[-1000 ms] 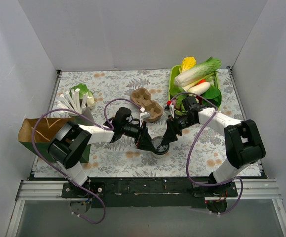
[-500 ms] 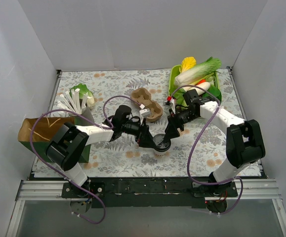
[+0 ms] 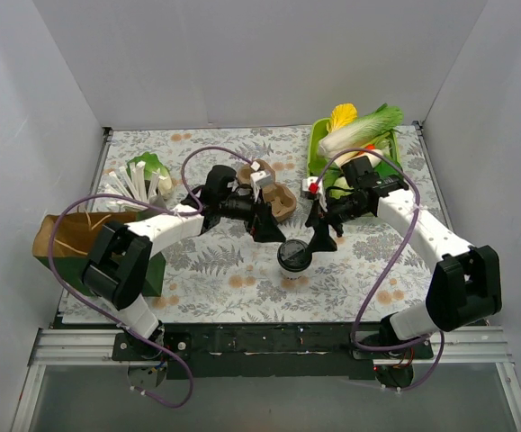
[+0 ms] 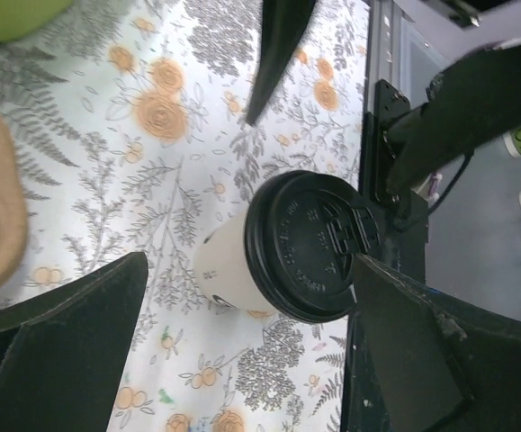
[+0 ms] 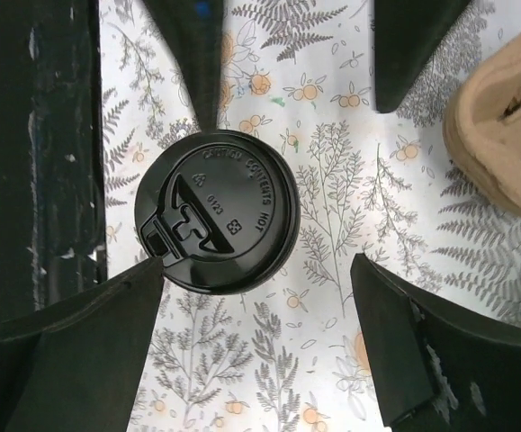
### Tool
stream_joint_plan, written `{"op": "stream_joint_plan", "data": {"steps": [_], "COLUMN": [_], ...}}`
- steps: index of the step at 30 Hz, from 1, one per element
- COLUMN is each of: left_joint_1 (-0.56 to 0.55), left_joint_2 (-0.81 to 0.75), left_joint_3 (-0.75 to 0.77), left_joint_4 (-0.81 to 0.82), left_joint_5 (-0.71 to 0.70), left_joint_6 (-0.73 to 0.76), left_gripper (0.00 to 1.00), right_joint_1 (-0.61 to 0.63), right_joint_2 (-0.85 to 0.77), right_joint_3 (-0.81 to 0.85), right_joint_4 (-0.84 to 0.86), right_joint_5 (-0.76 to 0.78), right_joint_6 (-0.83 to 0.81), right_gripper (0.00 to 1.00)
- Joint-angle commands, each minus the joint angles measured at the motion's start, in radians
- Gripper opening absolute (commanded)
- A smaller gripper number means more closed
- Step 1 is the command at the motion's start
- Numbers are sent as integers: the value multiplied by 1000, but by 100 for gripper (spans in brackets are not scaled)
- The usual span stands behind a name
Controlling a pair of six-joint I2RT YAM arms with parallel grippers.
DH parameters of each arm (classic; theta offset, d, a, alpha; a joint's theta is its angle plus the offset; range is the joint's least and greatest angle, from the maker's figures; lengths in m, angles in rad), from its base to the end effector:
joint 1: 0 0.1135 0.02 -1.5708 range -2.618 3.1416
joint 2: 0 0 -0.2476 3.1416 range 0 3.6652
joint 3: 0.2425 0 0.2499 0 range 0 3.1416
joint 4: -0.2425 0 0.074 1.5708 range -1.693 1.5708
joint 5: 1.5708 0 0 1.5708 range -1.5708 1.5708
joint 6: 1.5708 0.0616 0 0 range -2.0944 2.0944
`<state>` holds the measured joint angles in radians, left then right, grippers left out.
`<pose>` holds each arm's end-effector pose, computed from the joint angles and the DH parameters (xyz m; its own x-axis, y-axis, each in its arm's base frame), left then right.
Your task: Pack the takeout coffee
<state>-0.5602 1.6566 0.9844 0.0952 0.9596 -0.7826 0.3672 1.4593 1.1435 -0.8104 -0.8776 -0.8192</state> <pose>0.2782 -0.2341 0.1964 -0.9527 0.1199 -0.2793 0.3027 0.2905 -0.9078 0.2541 0.1485 0.2389 -0.1821 -0.5703 -0.8010 -0.9831 0.0894 0.1599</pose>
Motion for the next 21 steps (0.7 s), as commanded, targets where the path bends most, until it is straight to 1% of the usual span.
{"op": "stream_joint_plan", "data": {"steps": [1,5,9,14,21], "left_joint_1": [36,74,100,123,135], "left_joint_2": [-55,-106,-152,-196,-222], "left_joint_3": [75,89,76,37,0], "left_joint_4": [-118,-184,-195,-186,-184], "left_joint_5": [-45,-97,-136,-173,-186], "left_joint_6": [52,88,86,72,68], "left_gripper": [98,98,98,98,98], "right_joint_1": [73,134,186,211,240], "right_joint_2": [-48,-42,-10,42,82], "right_joint_3": [29,39,70,105,133], "right_joint_4": [-41,-50,-76,-121,-187], "right_joint_5": [64,120,157,175,166], "right_joint_6": [-208,-281,-322,-350,-367], "right_gripper": [93,95,96,97,98]}}
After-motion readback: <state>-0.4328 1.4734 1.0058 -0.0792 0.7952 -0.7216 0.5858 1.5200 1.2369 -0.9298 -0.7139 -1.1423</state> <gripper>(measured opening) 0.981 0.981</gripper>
